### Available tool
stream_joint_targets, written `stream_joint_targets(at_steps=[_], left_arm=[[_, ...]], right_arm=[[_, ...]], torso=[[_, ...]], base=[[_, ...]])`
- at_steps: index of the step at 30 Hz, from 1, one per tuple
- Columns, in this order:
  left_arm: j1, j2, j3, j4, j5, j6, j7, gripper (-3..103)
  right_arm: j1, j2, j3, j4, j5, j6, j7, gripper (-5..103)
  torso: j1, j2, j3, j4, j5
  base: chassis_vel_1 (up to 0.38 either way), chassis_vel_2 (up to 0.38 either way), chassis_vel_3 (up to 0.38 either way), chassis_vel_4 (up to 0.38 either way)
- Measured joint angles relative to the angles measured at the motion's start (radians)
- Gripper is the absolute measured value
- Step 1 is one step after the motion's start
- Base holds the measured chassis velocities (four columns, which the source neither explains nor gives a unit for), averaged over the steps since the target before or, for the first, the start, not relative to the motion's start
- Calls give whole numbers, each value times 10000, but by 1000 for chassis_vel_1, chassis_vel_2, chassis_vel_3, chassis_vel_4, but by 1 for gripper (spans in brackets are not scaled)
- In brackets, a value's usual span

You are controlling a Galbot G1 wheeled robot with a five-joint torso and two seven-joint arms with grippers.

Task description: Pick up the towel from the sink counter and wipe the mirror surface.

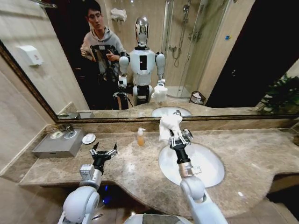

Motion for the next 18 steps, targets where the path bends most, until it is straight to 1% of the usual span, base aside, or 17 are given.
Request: stream_joint_targets(at_steps=[5,8,10,11,12,14,15,16,17,18], left_arm=[[0,-1,0,0,0,0,0,100],[-1,0,0,0,0,0,0,100],[1,-1,1,0,0,0,0,100],[1,-2,2,0,0,0,0,100],[1,-2,2,0,0,0,0,100],[1,-4,3,-1,0,0,1,100],[1,-3,3,0,0,0,1,100],[-1,-1,3,0,0,0,1,100],[-1,-1,3,0,0,0,1,100],[-2,-1,3,0,-1,0,1,100]], right_arm=[[-123,-41,68,60,9,52,1,14],[-247,-6,82,60,17,190,-18,14],[-431,80,41,51,13,396,-145,14],[-578,95,19,53,15,421,-167,14],[-578,95,19,53,15,421,-167,14],[-891,-24,18,152,78,168,-139,14],[-1064,-184,26,229,140,-104,-82,14],[-1243,-385,34,317,258,-443,0,14],[-1243,-385,34,317,258,-443,0,14],[-1443,-643,27,466,491,-930,140,14]], torso=[[-1,0,0,4,1],[0,-1,1,-2,-5],[-1,1,-1,3,7],[-1,0,0,2,-2],[-1,0,0,2,-2],[-1,0,0,4,12],[-3,1,-1,0,4],[-3,0,-1,-10,-1],[-3,0,-1,-10,-1],[-1,0,0,-6,3]], base=[[-225,-231,232,228],[-263,-265,256,241],[-256,-244,221,258],[-177,-231,196,168],[-177,-231,196,168],[-119,-145,129,124],[-22,-85,83,79],[-22,-85,14,0],[-22,-85,14,0],[0,0,0,0]])
